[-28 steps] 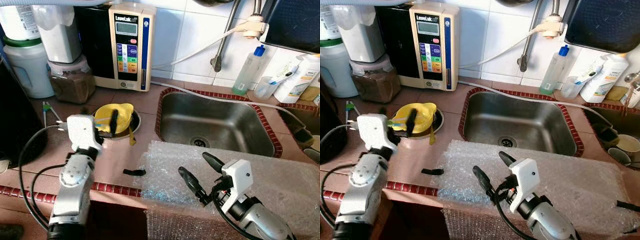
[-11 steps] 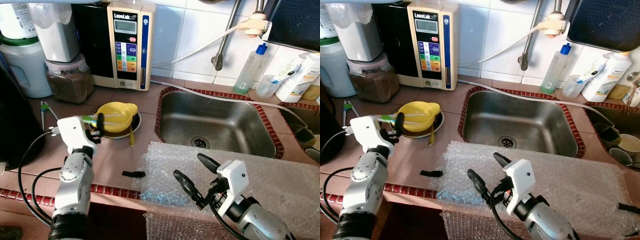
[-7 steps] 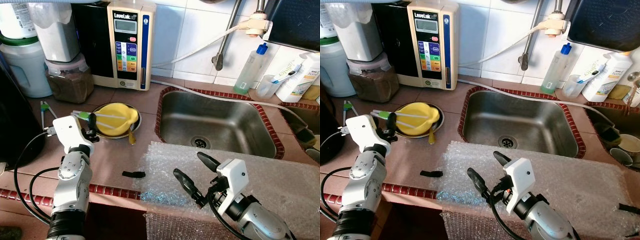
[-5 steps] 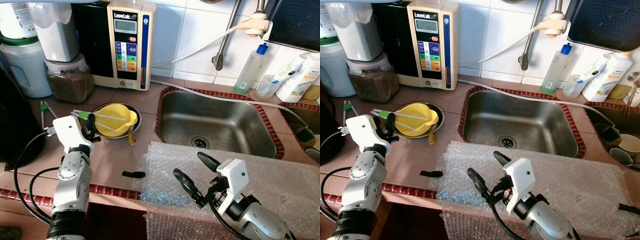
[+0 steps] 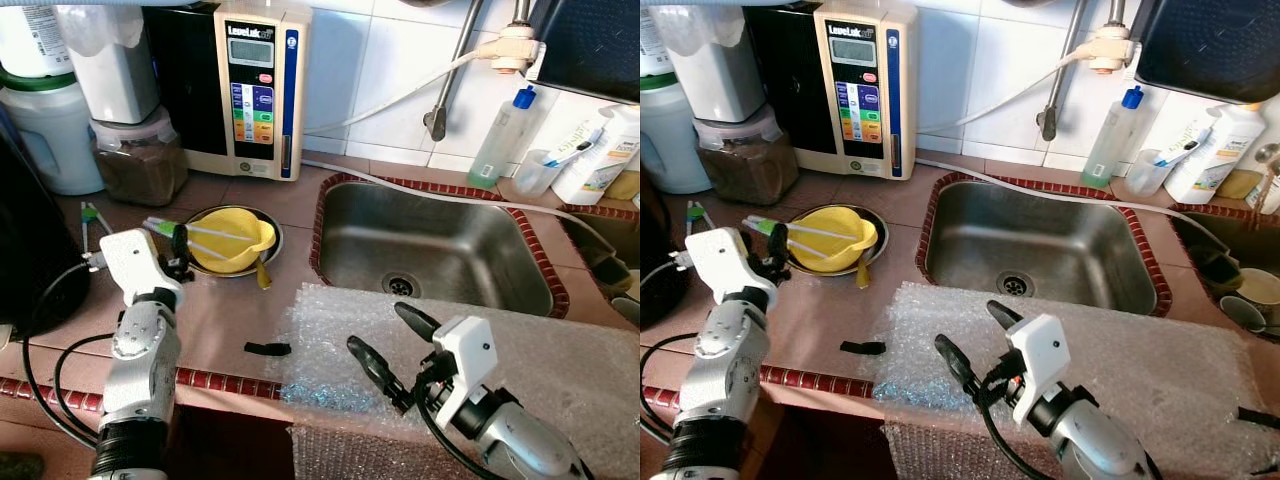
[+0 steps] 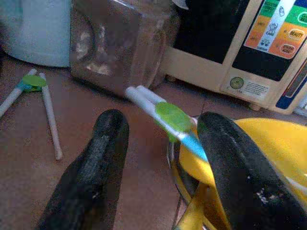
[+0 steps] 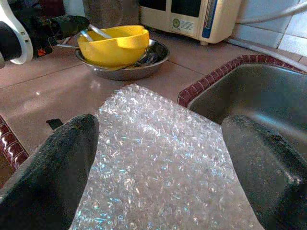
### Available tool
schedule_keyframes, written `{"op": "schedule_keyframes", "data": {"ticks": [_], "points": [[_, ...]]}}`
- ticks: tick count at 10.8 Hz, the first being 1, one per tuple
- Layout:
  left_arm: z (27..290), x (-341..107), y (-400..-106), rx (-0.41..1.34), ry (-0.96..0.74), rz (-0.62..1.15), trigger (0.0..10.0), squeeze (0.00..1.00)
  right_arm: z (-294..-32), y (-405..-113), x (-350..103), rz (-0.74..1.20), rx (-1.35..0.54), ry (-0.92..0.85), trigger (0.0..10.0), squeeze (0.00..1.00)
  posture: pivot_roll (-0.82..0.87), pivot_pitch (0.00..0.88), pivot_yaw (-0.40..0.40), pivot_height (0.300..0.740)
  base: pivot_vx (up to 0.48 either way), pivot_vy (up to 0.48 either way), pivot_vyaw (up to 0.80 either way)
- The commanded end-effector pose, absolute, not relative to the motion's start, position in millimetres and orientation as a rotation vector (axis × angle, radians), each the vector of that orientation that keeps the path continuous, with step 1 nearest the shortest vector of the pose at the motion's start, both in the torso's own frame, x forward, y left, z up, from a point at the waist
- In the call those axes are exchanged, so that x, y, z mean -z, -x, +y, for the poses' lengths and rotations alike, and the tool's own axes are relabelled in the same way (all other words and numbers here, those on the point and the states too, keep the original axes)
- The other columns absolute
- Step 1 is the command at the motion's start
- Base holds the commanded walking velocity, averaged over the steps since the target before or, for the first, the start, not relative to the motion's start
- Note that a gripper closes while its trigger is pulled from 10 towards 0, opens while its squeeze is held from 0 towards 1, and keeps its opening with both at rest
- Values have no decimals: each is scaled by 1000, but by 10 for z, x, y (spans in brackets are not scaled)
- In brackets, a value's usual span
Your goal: Kitchen organization
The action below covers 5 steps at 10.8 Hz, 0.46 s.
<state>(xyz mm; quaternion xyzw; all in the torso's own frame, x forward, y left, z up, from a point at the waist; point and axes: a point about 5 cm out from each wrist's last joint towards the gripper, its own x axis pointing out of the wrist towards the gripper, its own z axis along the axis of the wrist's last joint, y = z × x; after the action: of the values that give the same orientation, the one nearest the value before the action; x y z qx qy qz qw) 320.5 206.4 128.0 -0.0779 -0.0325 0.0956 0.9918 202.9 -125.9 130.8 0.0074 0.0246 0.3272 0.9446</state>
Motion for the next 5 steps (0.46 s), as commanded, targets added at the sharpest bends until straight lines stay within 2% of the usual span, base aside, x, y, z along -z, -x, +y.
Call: {"op": "schedule_keyframes", "data": {"ticks": [1,3,4,5], "points": [[2016,-1413,-3242,-184,169,-112,10000,1000,-1296,-2045,-1313,50,-663,10,10000,0,89,0,-73,740,0,0,0],[1976,-1413,-3293,-174,190,-91,10000,1000,-1296,-2054,-1322,48,-665,13,10000,0,90,0,-76,740,0,0,0],[1940,-1379,-3322,-160,229,-66,10000,12,-1295,-2057,-1326,47,-669,16,10000,0,91,0,-78,740,0,0,0],[1900,-1393,-3364,-155,227,-64,10000,0,-1294,-2057,-1329,46,-671,19,10000,0,89,0,-78,740,0,0,0]]}}
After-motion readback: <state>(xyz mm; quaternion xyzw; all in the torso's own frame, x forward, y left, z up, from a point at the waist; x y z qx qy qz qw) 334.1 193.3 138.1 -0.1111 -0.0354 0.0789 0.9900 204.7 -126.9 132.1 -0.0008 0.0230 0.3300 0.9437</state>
